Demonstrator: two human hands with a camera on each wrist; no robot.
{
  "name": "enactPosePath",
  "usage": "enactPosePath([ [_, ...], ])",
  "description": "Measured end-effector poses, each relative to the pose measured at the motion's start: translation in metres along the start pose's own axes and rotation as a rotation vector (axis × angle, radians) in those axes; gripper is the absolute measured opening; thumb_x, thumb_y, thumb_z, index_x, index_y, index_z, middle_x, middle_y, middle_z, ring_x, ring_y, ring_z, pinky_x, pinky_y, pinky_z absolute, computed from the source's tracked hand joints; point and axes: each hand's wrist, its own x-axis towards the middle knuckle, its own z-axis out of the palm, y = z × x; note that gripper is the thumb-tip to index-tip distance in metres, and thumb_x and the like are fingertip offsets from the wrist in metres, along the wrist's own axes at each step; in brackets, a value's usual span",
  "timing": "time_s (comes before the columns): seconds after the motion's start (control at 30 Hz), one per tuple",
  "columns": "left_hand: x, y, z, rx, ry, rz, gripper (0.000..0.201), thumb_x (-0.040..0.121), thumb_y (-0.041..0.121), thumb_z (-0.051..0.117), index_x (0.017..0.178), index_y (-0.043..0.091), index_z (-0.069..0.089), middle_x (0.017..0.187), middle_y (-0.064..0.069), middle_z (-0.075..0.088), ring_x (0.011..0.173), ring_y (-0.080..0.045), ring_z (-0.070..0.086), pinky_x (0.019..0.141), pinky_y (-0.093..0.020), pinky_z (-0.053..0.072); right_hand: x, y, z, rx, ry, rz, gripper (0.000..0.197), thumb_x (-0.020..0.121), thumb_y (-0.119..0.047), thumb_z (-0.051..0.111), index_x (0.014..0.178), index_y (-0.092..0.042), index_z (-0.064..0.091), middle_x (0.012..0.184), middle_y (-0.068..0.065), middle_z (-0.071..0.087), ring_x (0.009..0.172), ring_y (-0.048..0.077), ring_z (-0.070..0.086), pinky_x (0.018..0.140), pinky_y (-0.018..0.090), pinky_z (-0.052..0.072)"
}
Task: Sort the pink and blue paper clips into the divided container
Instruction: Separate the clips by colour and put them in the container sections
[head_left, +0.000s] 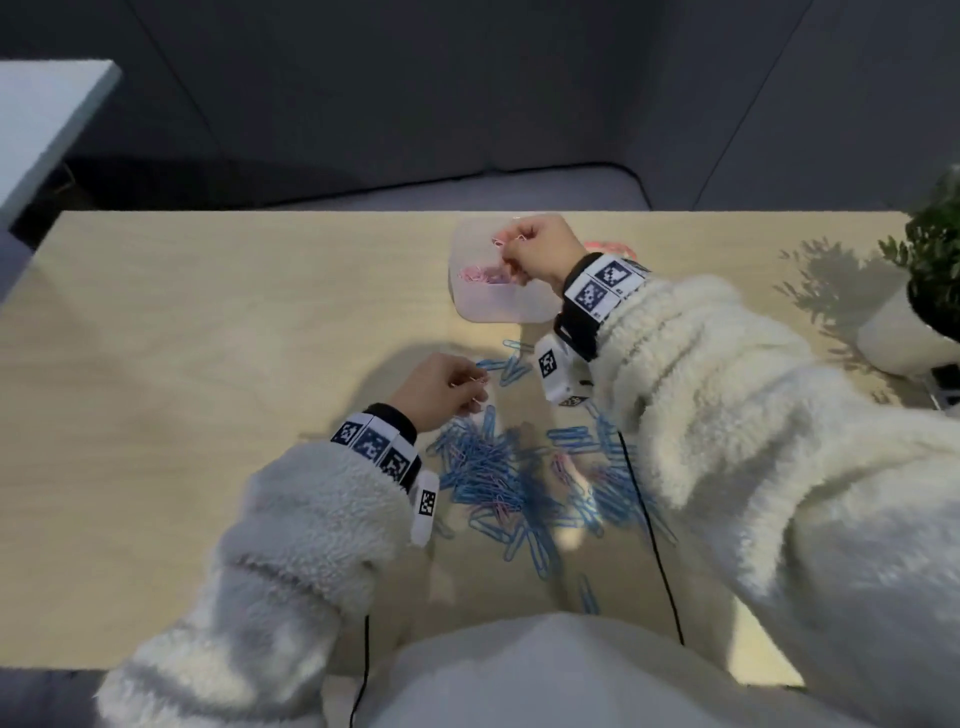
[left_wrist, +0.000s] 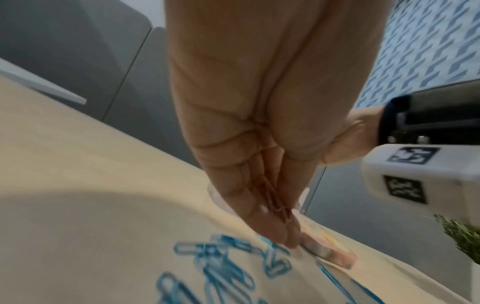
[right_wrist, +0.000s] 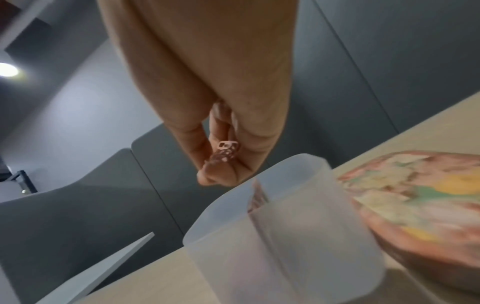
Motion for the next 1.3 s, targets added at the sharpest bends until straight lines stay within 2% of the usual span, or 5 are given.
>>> enactPosePath([
  [0.33,0.075,0.062,-0.046,0.512,0.397,0.079,0.032,0.090,0.009,0.044,0.116,0.007,0.062,0.118,-0.017,0.065,0.111,-0.034,0.058,0.096,-0.037,0.046,0.013,-0.011,0.011,-0.202,0.030,-0.044,0.041,0.089,0.001,0.035,0.126,0.000,0.053,0.133,0.015,0.054,0.115,0.024,0.054,0.094,0.027,0.042],
  [0.63,0.106,0.075,-0.040,0.641,0.333,0.137,0.031,0.090,0.018,0.054,0.118,0.007,0.058,0.124,-0.016,0.061,0.116,-0.033,0.055,0.097,-0.037,0.042,-0.040,0.036,-0.009,-0.177,0.130,-0.226,0.025,0.083,0.005,0.044,0.093,0.001,0.067,0.086,0.002,0.060,0.082,0.018,0.059,0.080,0.029,0.049],
  [0.87,0.021,0.012,-0.021,0.501,0.149,0.173,0.009,0.084,0.009,0.058,0.088,0.011,0.065,0.091,-0.005,0.066,0.078,-0.017,0.056,0.078,-0.031,0.048,-0.093,0.088,0.028,-0.696,-0.372,-0.189,0.019,0.082,-0.009,0.055,0.094,-0.014,0.070,0.101,0.006,0.071,0.087,0.019,0.061,0.078,0.028,0.046],
  [1.03,-0.022,-0.035,-0.006,0.593,-0.089,0.066,0.009,0.080,0.016,0.065,0.088,0.013,0.067,0.093,-0.006,0.067,0.084,-0.022,0.060,0.074,-0.028,0.044,-0.110,0.103,0.052,-0.867,-0.303,-0.187,0.013,0.082,-0.028,0.061,0.085,-0.017,0.065,0.095,0.005,0.065,0.091,0.025,0.059,0.068,0.030,0.040],
  [1.3,-0.032,-0.045,0.011,0.724,-0.058,0.161,0.010,0.078,0.018,0.064,0.084,0.011,0.068,0.093,-0.010,0.064,0.091,-0.028,0.056,0.076,-0.036,0.042,-0.113,0.106,0.055,-0.960,-0.344,-0.256,0.008,0.085,-0.020,0.060,0.088,-0.013,0.063,0.100,0.006,0.062,0.097,0.027,0.057,0.070,0.033,0.040],
])
